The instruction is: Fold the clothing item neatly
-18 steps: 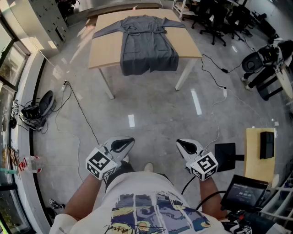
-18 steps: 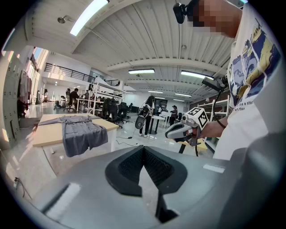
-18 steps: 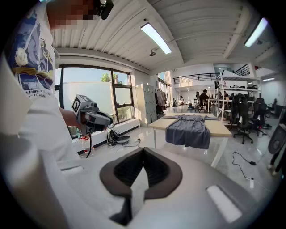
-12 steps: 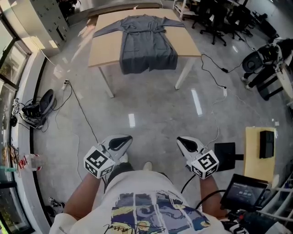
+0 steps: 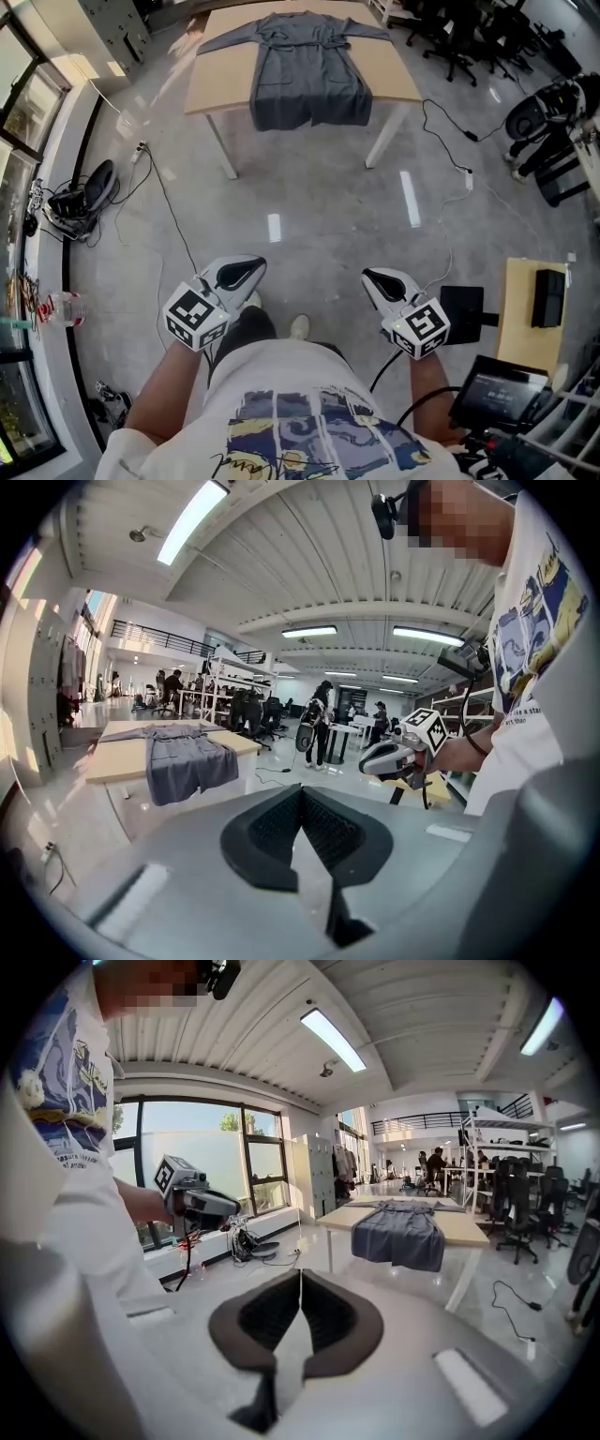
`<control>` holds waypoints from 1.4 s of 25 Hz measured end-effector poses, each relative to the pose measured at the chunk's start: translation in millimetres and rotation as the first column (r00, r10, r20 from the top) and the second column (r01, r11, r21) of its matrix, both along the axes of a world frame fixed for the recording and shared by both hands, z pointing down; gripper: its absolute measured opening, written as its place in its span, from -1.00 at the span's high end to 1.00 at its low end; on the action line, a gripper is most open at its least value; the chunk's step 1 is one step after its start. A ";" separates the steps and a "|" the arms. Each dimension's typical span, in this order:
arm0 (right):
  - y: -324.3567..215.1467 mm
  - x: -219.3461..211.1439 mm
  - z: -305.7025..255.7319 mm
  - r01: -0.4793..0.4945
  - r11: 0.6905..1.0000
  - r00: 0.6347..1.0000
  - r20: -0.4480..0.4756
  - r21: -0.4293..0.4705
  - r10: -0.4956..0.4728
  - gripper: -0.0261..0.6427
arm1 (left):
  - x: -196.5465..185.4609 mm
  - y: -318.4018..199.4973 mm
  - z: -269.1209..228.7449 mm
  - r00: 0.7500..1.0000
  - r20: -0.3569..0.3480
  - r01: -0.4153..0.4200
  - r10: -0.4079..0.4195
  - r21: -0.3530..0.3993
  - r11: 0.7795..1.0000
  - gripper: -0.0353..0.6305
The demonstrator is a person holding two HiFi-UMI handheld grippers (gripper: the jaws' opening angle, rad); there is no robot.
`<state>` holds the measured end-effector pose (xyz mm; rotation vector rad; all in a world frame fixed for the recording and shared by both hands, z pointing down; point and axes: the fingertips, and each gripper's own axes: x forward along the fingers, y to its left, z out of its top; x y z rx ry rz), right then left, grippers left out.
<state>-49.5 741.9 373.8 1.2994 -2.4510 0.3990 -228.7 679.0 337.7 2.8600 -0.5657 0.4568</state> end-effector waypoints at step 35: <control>-299.4 81.6 -9.0 -0.120 0.993 0.993 0.012 -0.019 0.120 0.79 | 91.1 -300.7 11.9 0.997 -0.051 -0.056 0.056 0.005 0.998 0.87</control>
